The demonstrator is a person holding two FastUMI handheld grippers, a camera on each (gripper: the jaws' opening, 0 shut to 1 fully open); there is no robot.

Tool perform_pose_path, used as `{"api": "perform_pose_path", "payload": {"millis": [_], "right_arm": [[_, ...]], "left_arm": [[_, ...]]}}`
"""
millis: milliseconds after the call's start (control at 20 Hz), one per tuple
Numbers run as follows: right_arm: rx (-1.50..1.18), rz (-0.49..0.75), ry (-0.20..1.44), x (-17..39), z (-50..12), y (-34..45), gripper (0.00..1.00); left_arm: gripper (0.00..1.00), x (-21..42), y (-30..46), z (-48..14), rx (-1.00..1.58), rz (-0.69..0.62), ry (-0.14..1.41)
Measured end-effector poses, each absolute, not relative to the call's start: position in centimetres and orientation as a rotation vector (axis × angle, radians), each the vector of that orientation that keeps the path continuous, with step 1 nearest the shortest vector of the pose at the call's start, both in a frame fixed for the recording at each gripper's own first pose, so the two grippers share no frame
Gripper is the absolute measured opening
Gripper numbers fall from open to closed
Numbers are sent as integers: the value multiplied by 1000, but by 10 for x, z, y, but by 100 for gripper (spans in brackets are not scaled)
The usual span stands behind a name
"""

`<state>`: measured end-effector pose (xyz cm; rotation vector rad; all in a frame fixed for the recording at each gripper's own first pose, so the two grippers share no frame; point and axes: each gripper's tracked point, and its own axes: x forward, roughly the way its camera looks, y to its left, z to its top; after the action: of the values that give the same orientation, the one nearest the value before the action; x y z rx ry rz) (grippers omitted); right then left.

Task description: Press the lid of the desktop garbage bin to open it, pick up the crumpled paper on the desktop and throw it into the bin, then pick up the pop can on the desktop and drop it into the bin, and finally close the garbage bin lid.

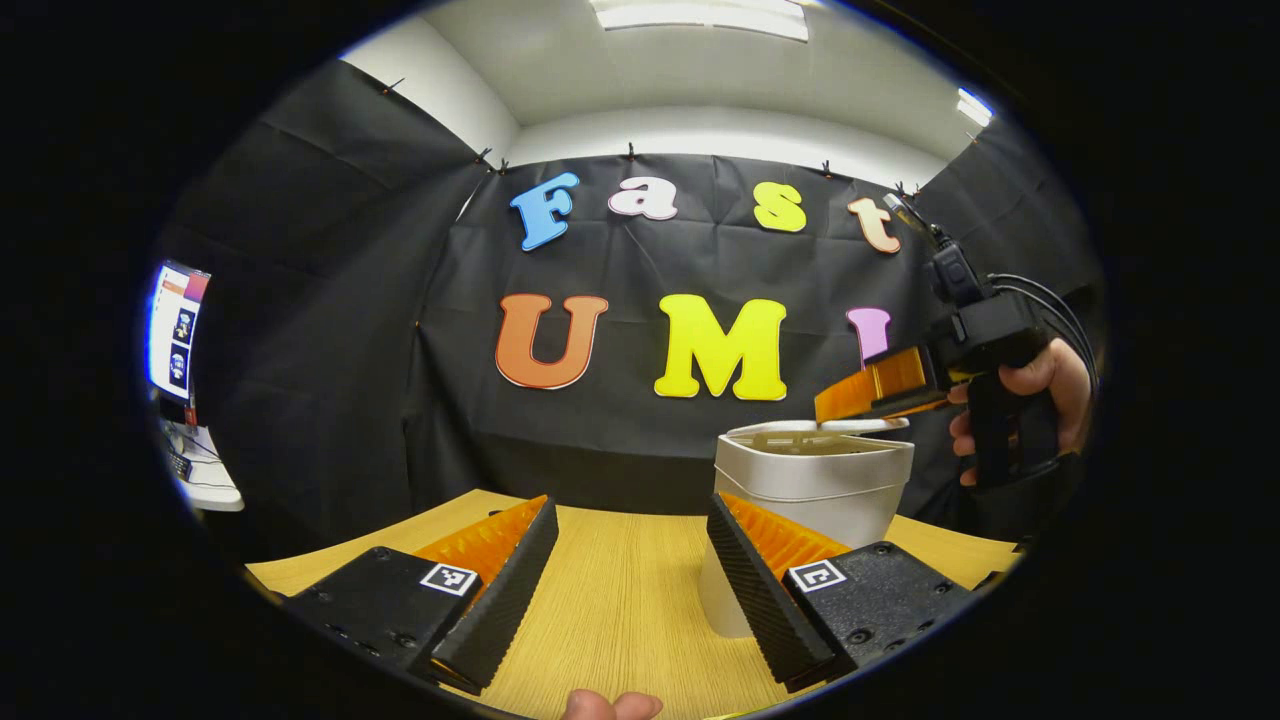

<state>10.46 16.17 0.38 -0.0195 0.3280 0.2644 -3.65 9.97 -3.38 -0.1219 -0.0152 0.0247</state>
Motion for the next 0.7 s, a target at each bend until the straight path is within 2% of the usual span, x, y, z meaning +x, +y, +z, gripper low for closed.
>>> {"api": "perform_pose_path", "payload": {"millis": [100,450,500,550,600,700], "right_arm": [[-9,246,317,105,-3,159,99],[-20,204,297,111,-13,150,94],[-10,205,297,111,-14,149,99],[2,201,295,112,-15,148,95],[2,200,308,112,-19,148,99],[-56,193,321,111,-24,147,96]], "left_arm": [[96,-36,99,-33,-126,25,-19],[96,-36,105,-35,-135,32,-20],[96,-34,104,-37,-136,30,-17],[96,-35,104,-37,-136,28,-14],[96,-35,102,-39,-136,23,-10],[96,-33,97,-40,-137,12,-6]]}}
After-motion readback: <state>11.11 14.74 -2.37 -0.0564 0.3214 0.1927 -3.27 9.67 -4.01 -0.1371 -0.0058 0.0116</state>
